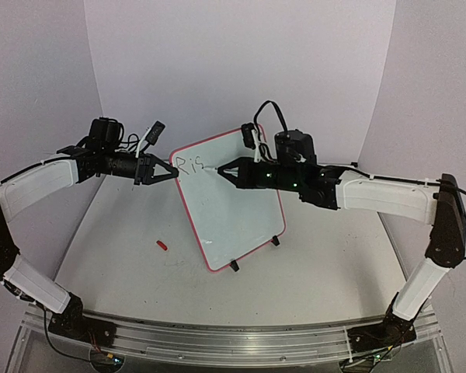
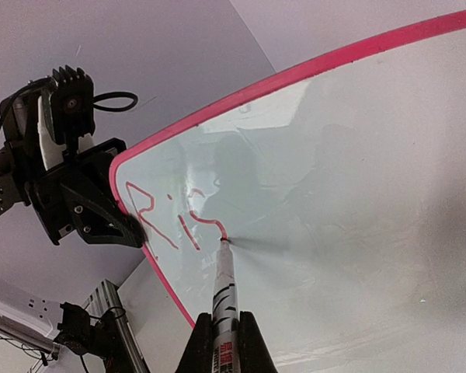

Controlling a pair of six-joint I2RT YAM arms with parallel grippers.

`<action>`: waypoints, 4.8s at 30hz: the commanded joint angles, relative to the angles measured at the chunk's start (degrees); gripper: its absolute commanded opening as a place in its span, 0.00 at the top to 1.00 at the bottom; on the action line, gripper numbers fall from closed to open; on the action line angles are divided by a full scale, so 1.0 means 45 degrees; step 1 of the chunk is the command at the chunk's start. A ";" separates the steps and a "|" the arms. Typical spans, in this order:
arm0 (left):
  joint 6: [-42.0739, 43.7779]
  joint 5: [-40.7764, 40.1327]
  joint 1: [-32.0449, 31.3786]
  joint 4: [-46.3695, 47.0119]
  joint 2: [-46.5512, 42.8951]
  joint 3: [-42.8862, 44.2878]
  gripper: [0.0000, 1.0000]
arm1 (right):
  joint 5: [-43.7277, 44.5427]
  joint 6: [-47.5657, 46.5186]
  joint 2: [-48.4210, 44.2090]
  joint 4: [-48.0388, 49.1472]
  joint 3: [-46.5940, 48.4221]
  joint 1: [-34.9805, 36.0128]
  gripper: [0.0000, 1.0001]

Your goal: Write a sentence on the whiteboard

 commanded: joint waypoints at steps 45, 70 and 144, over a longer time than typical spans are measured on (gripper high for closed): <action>0.0631 0.0008 -0.0228 -0.0624 -0.0155 -0.0028 1.00 | 0.0758 -0.0049 0.0059 0.0116 0.0568 -0.0146 1.00; 0.0676 0.0018 -0.0268 -0.0710 -0.0057 0.0039 1.00 | 0.1536 -0.0272 -0.0203 0.0713 0.0492 -0.0166 1.00; 0.0789 -0.0045 -0.0435 -0.0869 -0.0155 0.0052 1.00 | 0.1934 -0.0130 -0.1159 0.0647 -0.0769 -0.0170 1.00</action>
